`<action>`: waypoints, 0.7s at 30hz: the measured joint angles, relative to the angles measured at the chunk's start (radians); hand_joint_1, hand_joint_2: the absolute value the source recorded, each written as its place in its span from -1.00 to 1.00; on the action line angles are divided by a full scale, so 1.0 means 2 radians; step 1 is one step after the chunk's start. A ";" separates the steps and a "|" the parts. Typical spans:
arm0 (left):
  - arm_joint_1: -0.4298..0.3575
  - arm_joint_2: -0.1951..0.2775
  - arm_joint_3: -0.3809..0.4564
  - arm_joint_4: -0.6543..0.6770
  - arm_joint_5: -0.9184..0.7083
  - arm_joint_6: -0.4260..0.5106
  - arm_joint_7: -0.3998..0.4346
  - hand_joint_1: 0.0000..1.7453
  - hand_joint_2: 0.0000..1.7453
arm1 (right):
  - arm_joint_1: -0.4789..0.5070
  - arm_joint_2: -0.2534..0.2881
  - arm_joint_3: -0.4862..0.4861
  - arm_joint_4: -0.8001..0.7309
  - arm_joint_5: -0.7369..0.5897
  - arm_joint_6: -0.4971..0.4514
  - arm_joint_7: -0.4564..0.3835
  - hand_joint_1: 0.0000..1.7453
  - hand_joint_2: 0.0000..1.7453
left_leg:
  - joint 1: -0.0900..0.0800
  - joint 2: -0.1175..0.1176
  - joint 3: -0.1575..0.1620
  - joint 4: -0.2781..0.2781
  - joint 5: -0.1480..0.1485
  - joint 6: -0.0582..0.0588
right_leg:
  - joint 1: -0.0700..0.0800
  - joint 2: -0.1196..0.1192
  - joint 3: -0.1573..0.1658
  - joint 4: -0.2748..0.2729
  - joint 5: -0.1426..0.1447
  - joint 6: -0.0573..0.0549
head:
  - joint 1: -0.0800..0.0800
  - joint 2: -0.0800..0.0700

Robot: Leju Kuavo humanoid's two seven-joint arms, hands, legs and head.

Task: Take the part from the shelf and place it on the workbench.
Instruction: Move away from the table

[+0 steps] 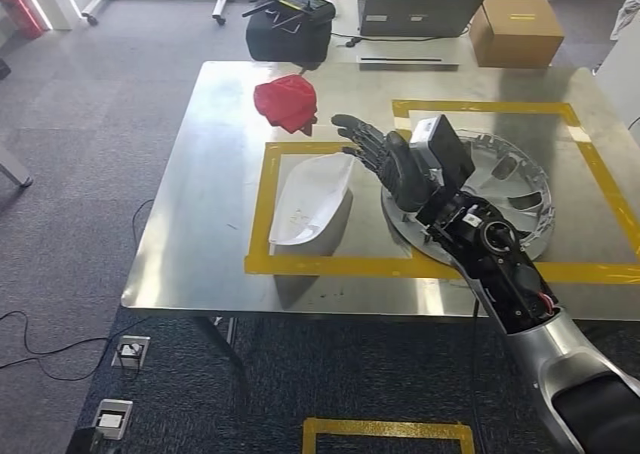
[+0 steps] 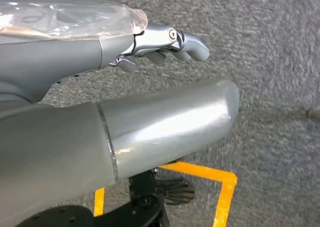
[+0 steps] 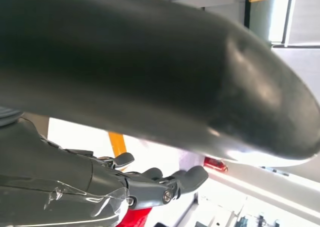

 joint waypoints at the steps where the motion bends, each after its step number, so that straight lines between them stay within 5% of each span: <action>1: 0.000 0.000 0.000 0.000 0.000 0.000 0.000 -1.00 -1.00 | 0.000 0.000 0.000 0.000 0.001 -0.001 0.000 -1.00 -1.00 | 0.001 0.000 -0.001 -0.002 0.003 0.004 | 0.000 0.002 -0.005 0.013 -0.011 0.002 | 0.001 0.000; 4: 0.000 0.000 0.000 0.000 0.001 0.000 0.000 -1.00 -1.00 | 0.000 0.000 0.000 0.003 0.001 -0.001 0.000 -1.00 -1.00 | 0.002 0.001 -0.008 -0.003 0.009 0.010 | -0.002 0.008 -0.040 0.111 -0.071 0.008 | 0.006 0.000; 6: 0.001 0.000 0.000 0.000 0.001 0.000 0.000 -1.00 -1.00 | 0.001 0.000 0.000 0.005 0.001 -0.001 0.000 -1.00 -1.00 | 0.002 0.000 -0.013 -0.002 0.013 0.009 | -0.003 0.009 -0.051 0.152 -0.087 0.010 | 0.008 0.000; 7: 0.002 -0.001 0.000 0.000 0.001 0.000 0.000 -1.00 -1.00 | 0.002 0.000 0.000 0.006 0.001 -0.001 0.000 -1.00 -1.00 | 0.002 -0.001 -0.015 -0.001 0.014 0.009 | -0.004 0.009 -0.042 0.144 -0.081 0.011 | 0.009 0.000; 11: 0.002 -0.001 0.000 0.000 0.001 0.000 0.000 -1.00 -1.00 | 0.000 0.000 0.000 0.007 0.001 -0.001 0.000 -1.00 -1.00 | 0.001 -0.002 -0.022 0.006 0.018 0.002 | -0.007 0.011 0.031 0.013 -0.031 0.010 | 0.014 0.000; 15: 0.002 0.000 0.000 0.000 0.001 0.000 0.000 -1.00 -1.00 | 0.000 0.000 0.000 0.008 0.001 -0.001 0.000 -1.00 -1.00 | 0.001 -0.003 -0.030 0.009 0.023 -0.011 | -0.006 0.012 0.030 -0.001 -0.023 -0.001 | 0.010 0.000; 17: 0.002 0.001 0.000 0.000 0.001 0.000 0.000 -1.00 -1.00 | -0.002 0.001 0.000 0.008 0.001 -0.001 -0.001 -1.00 -1.00 | 0.002 -0.002 -0.043 0.034 0.003 -0.016 | -0.007 0.010 0.025 -0.003 -0.017 -0.009 | 0.006 0.000; 20: 0.001 0.001 0.000 0.000 0.001 0.000 0.000 -1.00 -1.00 | -0.003 0.001 0.001 0.009 0.001 -0.001 -0.001 -1.00 -1.00 | 0.004 -0.002 -0.081 0.133 -0.057 -0.022 | -0.005 0.007 0.014 -0.003 -0.009 -0.015 | -0.001 0.000; 21: 0.002 0.000 -0.001 0.000 0.001 0.000 0.000 -1.00 -1.00 | -0.003 0.001 0.001 0.010 0.001 -0.001 -0.001 -1.00 -1.00 | 0.004 -0.002 -0.088 0.156 -0.066 -0.022 | -0.004 0.007 0.010 -0.002 -0.006 -0.015 | -0.002 0.000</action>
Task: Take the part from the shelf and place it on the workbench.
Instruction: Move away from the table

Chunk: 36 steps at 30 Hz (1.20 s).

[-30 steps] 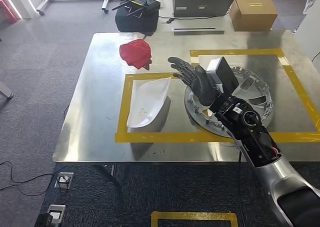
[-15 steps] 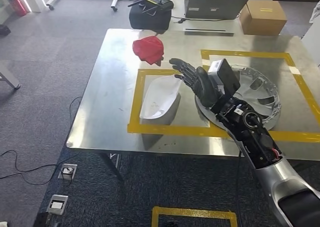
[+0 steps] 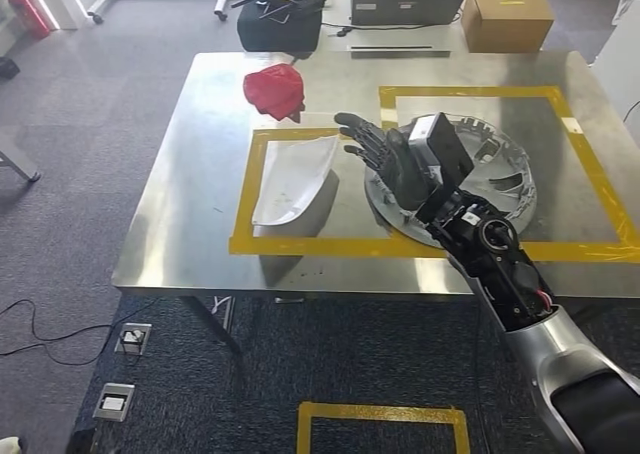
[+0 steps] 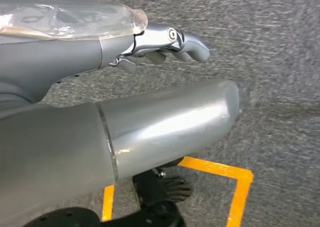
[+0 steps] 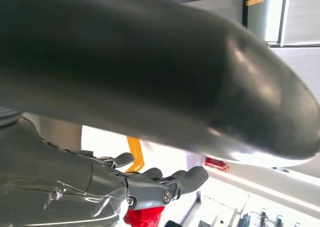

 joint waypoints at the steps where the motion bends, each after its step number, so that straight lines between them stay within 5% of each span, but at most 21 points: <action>1: 0.000 0.000 0.000 0.000 0.000 0.000 0.000 -1.00 -1.00 | 0.000 0.000 0.000 0.001 0.000 0.000 0.000 -1.00 -1.00 | 0.000 0.000 0.001 0.007 0.000 0.001 | 0.001 0.000 -0.003 0.000 0.002 0.000 | 0.000 0.000; 2: 0.001 0.000 -0.001 0.000 0.000 0.000 0.000 -1.00 -1.00 | 0.000 0.000 0.001 0.002 0.001 0.000 0.000 -1.00 -1.00 | 0.000 0.000 0.013 -0.008 0.009 0.002 | 0.002 0.000 -0.006 0.000 0.004 0.000 | 0.000 0.000; 6: 0.001 0.001 -0.001 0.000 0.004 0.000 -0.005 -1.00 -1.00 | -0.003 0.002 0.002 0.002 0.003 -0.002 0.000 -1.00 -1.00 | -0.004 0.000 0.088 -0.137 0.053 0.014 | 0.004 0.000 -0.012 0.001 0.011 0.006 | 0.000 0.000; 10: 0.008 0.002 -0.001 0.000 0.007 0.001 -0.009 -1.00 -1.00 | -0.001 0.004 0.002 0.002 0.002 -0.006 0.001 -1.00 -1.00 | -0.006 0.001 0.091 -0.153 0.061 0.024 | 0.004 0.000 -0.016 0.004 0.012 0.016 | 0.001 0.000; 12: 0.011 0.001 -0.001 0.000 0.008 0.003 -0.010 -1.00 -1.00 | -0.001 0.004 0.002 0.002 -0.003 -0.008 0.006 -1.00 -1.00 | -0.003 0.003 0.089 -0.156 0.067 0.030 | 0.004 0.002 -0.029 0.037 -0.015 0.020 | 0.004 0.000; 14: 0.012 0.002 -0.001 0.000 0.011 0.005 -0.011 -1.00 -1.00 | -0.001 0.004 0.001 0.002 -0.011 -0.009 0.014 -1.00 -1.00 | -0.004 0.003 0.083 -0.156 0.071 0.034 | 0.003 0.002 -0.053 0.108 -0.058 0.023 | 0.009 0.000; 16: 0.013 0.002 -0.001 0.000 0.014 0.006 -0.011 -1.00 -1.00 | -0.004 0.004 0.002 0.004 -0.020 -0.008 0.020 -1.00 -1.00 | -0.004 0.003 0.078 -0.155 0.075 0.034 | 0.002 0.002 -0.065 0.156 -0.078 0.025 | 0.011 0.000; 17: 0.013 0.002 -0.001 0.000 0.015 0.006 -0.011 -1.00 -1.00 | -0.007 0.004 0.002 0.005 -0.022 -0.007 0.021 -1.00 -1.00 | -0.004 0.002 0.076 -0.154 0.076 0.033 | 0.002 0.002 -0.057 0.151 -0.072 0.025 | 0.012 0.000; 20: 0.013 0.002 -0.001 0.000 0.016 0.006 -0.011 -1.00 -1.00 | -0.017 0.004 0.001 0.011 -0.026 -0.006 0.016 -1.00 -1.00 | -0.005 0.002 0.071 -0.150 0.079 0.030 | 0.002 0.003 0.006 0.046 -0.030 0.022 | 0.016 0.000; 22: 0.011 0.002 -0.001 0.000 0.016 0.007 -0.009 -1.00 -1.00 | -0.020 0.004 0.001 0.015 -0.023 -0.004 0.006 -1.00 -1.00 | -0.007 0.001 0.067 -0.147 0.082 0.025 | 0.004 0.003 0.026 0.003 -0.021 0.019 | 0.016 0.000; 26: 0.010 0.003 -0.001 0.000 0.016 0.008 -0.006 -1.00 -1.00 | -0.023 0.005 0.002 0.026 -0.015 -0.001 -0.008 -1.00 -1.00 | -0.006 0.000 0.055 -0.136 0.078 0.013 | 0.003 0.002 0.020 -0.002 -0.012 0.006 | 0.012 0.000; 29: 0.009 0.003 -0.001 0.000 0.016 0.009 -0.006 -1.00 -1.00 | -0.025 0.006 0.002 0.031 -0.015 -0.001 -0.010 -1.00 -1.00 | -0.003 0.001 0.017 -0.049 0.022 0.004 | 0.001 0.000 0.008 -0.004 -0.002 -0.001 | 0.003 0.000; 31: 0.009 0.003 -0.001 0.000 0.016 0.009 -0.006 -1.00 -1.00 | -0.025 0.007 0.002 0.035 -0.015 -0.001 -0.010 -1.00 -1.00 | -0.001 0.001 -0.001 0.004 0.000 0.001 | 0.002 -0.001 0.001 -0.004 0.003 -0.001 | 0.001 0.000; 33: 0.009 0.003 -0.001 0.000 0.016 0.009 -0.006 -1.00 -1.00 | -0.026 0.008 0.002 0.039 -0.014 -0.001 -0.011 -1.00 -1.00 | 0.000 0.001 0.020 -0.020 0.015 0.001 | 0.002 0.000 -0.005 -0.004 0.008 0.000 | 0.001 0.000; 36: 0.007 0.004 -0.001 0.000 0.016 0.009 -0.005 -1.00 -1.00 | -0.028 0.008 0.001 0.044 -0.011 -0.002 -0.012 -1.00 -1.00 | -0.001 0.001 0.084 -0.129 0.052 0.007 | 0.003 0.000 -0.009 -0.003 0.013 0.006 | 0.000 0.000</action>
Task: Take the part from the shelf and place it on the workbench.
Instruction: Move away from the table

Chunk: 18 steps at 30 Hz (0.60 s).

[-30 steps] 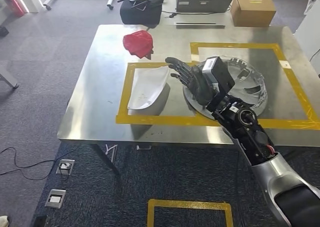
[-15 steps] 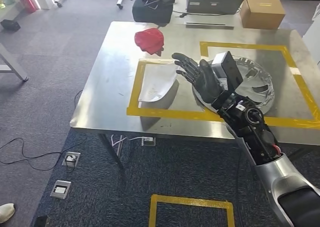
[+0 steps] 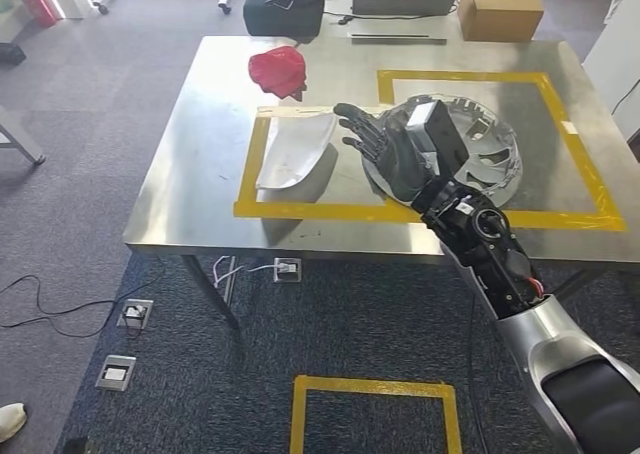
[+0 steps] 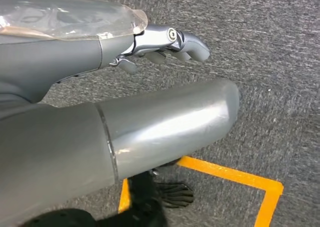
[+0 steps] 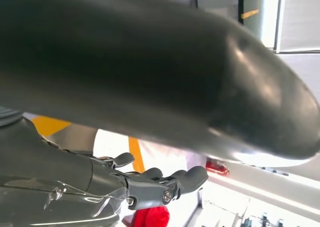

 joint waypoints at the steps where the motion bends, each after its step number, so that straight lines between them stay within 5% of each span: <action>1: -0.001 0.000 0.000 0.000 0.000 0.000 0.000 -1.00 -1.00 | -0.001 0.000 0.000 0.001 0.001 0.000 0.000 -1.00 -1.00 | -0.001 0.000 0.009 -0.018 0.004 0.003 | 0.001 0.000 -0.001 0.000 0.002 0.003 | 0.001 0.000; 5: 0.000 0.000 0.000 0.000 0.000 0.000 0.001 -1.00 -1.00 | -0.003 0.000 -0.001 0.006 0.001 -0.001 -0.003 -1.00 -1.00 | -0.002 0.001 0.005 -0.025 0.013 0.017 | 0.000 0.001 -0.009 0.008 -0.002 0.013 | 0.004 0.000; 7: 0.000 0.000 0.000 0.000 0.000 0.000 0.001 -1.00 -1.00 | -0.003 0.000 -0.001 0.008 0.001 -0.002 -0.006 -1.00 -1.00 | 0.000 0.002 0.001 -0.027 0.019 0.024 | -0.002 0.002 -0.026 0.053 -0.035 0.017 | 0.007 0.000; 9: 0.001 0.000 0.000 0.000 0.001 0.000 0.001 -1.00 -1.00 | -0.002 0.000 -0.001 0.010 0.001 -0.002 -0.007 -1.00 -1.00 | -0.001 0.002 -0.005 -0.027 0.023 0.026 | -0.002 0.003 -0.051 0.129 -0.076 0.020 | 0.011 0.000; 11: 0.002 0.000 0.000 0.000 0.001 0.000 0.001 -1.00 -1.00 | -0.001 0.000 -0.001 0.013 0.001 -0.003 -0.007 -1.00 -1.00 | -0.002 0.002 -0.010 -0.026 0.027 0.026 | -0.002 0.003 -0.055 0.160 -0.087 0.021 | 0.013 0.000; 12: 0.003 -0.001 0.000 0.000 0.001 0.000 0.001 -1.00 -1.00 | -0.001 0.000 -0.001 0.014 0.001 -0.003 -0.007 -1.00 -1.00 | -0.002 0.001 -0.012 -0.026 0.029 0.025 | -0.002 0.003 -0.042 0.143 -0.078 0.021 | 0.015 0.000; 15: 0.004 -0.001 0.000 0.000 0.002 0.000 0.001 -1.00 -1.00 | -0.003 0.001 -0.001 0.016 0.001 -0.003 -0.008 -1.00 -1.00 | -0.003 0.000 -0.015 -0.022 0.032 0.022 | -0.001 0.003 0.023 0.032 -0.038 0.015 | 0.020 0.000; 18: 0.005 -0.001 0.000 0.000 0.003 0.000 0.001 -1.00 -1.00 | -0.004 0.001 -0.001 0.018 0.001 -0.004 -0.011 -1.00 -1.00 | -0.005 0.000 -0.022 -0.019 0.037 0.013 | 0.002 0.004 0.034 0.000 -0.030 0.009 | 0.019 0.000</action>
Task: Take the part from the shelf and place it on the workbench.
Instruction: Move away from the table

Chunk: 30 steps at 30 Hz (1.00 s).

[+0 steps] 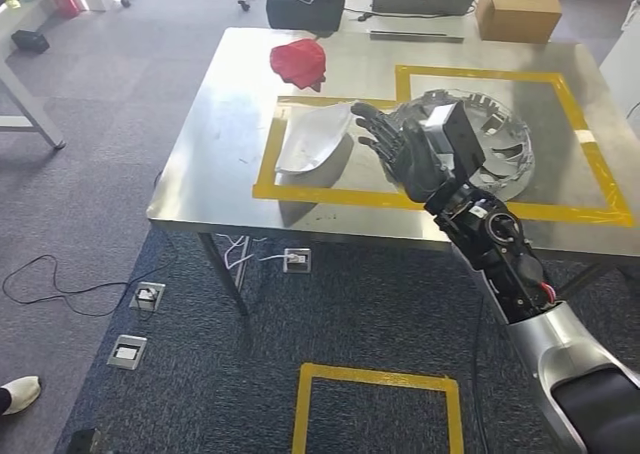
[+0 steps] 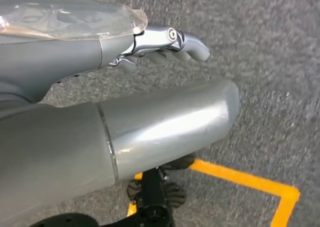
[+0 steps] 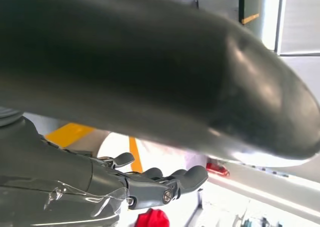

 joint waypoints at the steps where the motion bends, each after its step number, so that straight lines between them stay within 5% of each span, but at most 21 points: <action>1: 0.001 0.000 0.000 0.000 0.001 0.000 0.000 -1.00 -1.00 | 0.000 0.000 0.000 0.001 0.000 -0.001 -0.002 -1.00 -1.00 | 0.000 0.000 -0.002 0.001 0.001 -0.003 | -0.001 0.000 -0.002 0.000 0.003 -0.004 | -0.001 0.000; 4: 0.001 0.002 0.000 0.000 0.002 0.000 -0.001 -1.00 -1.00 | -0.001 0.002 -0.003 0.002 -0.001 -0.003 -0.006 -1.00 -1.00 | 0.002 0.000 -0.023 0.044 -0.034 -0.010 | -0.004 -0.002 -0.010 -0.004 0.014 -0.015 | -0.008 0.000; 6: 0.001 0.001 0.000 0.000 0.002 0.000 -0.001 -1.00 -1.00 | -0.001 0.003 -0.004 0.003 -0.001 -0.004 -0.007 -1.00 -1.00 | 0.005 0.000 -0.050 0.114 -0.076 -0.015 | -0.004 -0.003 -0.019 -0.003 0.020 -0.018 | -0.014 0.000; 8: 0.002 0.001 0.000 0.000 0.002 -0.001 -0.001 -1.00 -1.00 | -0.001 0.003 -0.005 0.003 -0.001 -0.004 -0.007 -1.00 -1.00 | 0.006 0.000 -0.059 0.151 -0.091 -0.018 | -0.003 -0.003 -0.027 -0.003 0.027 -0.017 | -0.016 0.000; 9: 0.002 0.000 0.000 0.000 0.002 -0.001 -0.001 -1.00 -1.00 | -0.001 0.003 -0.006 0.003 -0.002 -0.004 -0.007 -1.00 -1.00 | 0.007 0.000 -0.048 0.140 -0.084 -0.018 | -0.003 -0.003 -0.031 -0.003 0.029 -0.017 | -0.016 0.000; 13: 0.000 0.001 0.000 0.000 0.002 -0.001 -0.001 -1.00 -1.00 | -0.001 0.005 -0.010 0.003 -0.005 -0.005 -0.005 -1.00 -1.00 | 0.006 0.000 0.032 0.010 -0.041 -0.011 | -0.002 -0.003 -0.040 -0.001 0.038 -0.008 | -0.017 0.000; 17: 0.000 0.000 0.000 0.000 0.002 0.000 -0.002 -1.00 -1.00 | 0.000 0.006 -0.012 0.003 -0.006 -0.004 0.001 -1.00 -1.00 | 0.004 0.001 0.031 -0.001 -0.029 0.003 | -0.003 -0.002 -0.047 0.005 0.037 0.003 | -0.014 0.000; 19: 0.000 0.000 0.000 0.000 0.003 0.000 -0.002 -1.00 -1.00 | 0.000 0.006 -0.013 0.003 -0.006 -0.003 0.002 -1.00 -1.00 | 0.005 0.002 0.025 -0.003 -0.022 0.011 | -0.004 -0.002 -0.061 0.044 0.003 0.007 | -0.011 0.000; 21: 0.000 0.000 0.000 0.000 0.003 0.001 -0.002 -1.00 -1.00 | 0.001 0.006 -0.014 0.004 -0.006 -0.001 0.002 -1.00 -1.00 | 0.004 0.003 0.016 -0.002 -0.015 0.014 | -0.004 -0.001 -0.082 0.114 -0.043 0.009 | -0.007 0.000; 23: 0.000 -0.001 0.000 0.000 0.004 0.001 -0.002 -1.00 -1.00 | 0.002 0.006 -0.014 0.006 -0.004 0.001 0.001 -1.00 -1.00 | 0.003 0.002 0.006 -0.001 -0.008 0.015 | -0.004 -0.001 -0.084 0.150 -0.056 0.010 | -0.004 0.000; 24: 0.001 -0.001 0.000 0.000 0.004 0.001 -0.002 -1.00 -1.00 | 0.002 0.006 -0.014 0.007 -0.003 0.002 0.001 -1.00 -1.00 | 0.002 0.002 0.001 -0.001 -0.005 0.014 | -0.004 -0.001 -0.069 0.137 -0.047 0.009 | -0.003 0.000; 27: 0.001 -0.001 0.000 0.000 0.004 0.001 -0.002 -1.00 -1.00 | 0.000 0.007 -0.014 0.008 0.000 0.004 -0.002 -1.00 -1.00 | 0.001 0.001 -0.008 0.002 0.003 0.009 | -0.002 -0.001 0.002 0.033 -0.015 0.003 | 0.002 0.000; 30: 0.001 -0.002 0.000 0.000 0.004 0.001 -0.001 -1.00 -1.00 | -0.003 0.007 -0.015 0.008 0.000 0.004 -0.004 -1.00 -1.00 | 0.001 0.001 -0.011 0.001 0.013 0.000 | 0.002 -0.001 0.020 -0.004 -0.008 -0.002 | 0.003 0.000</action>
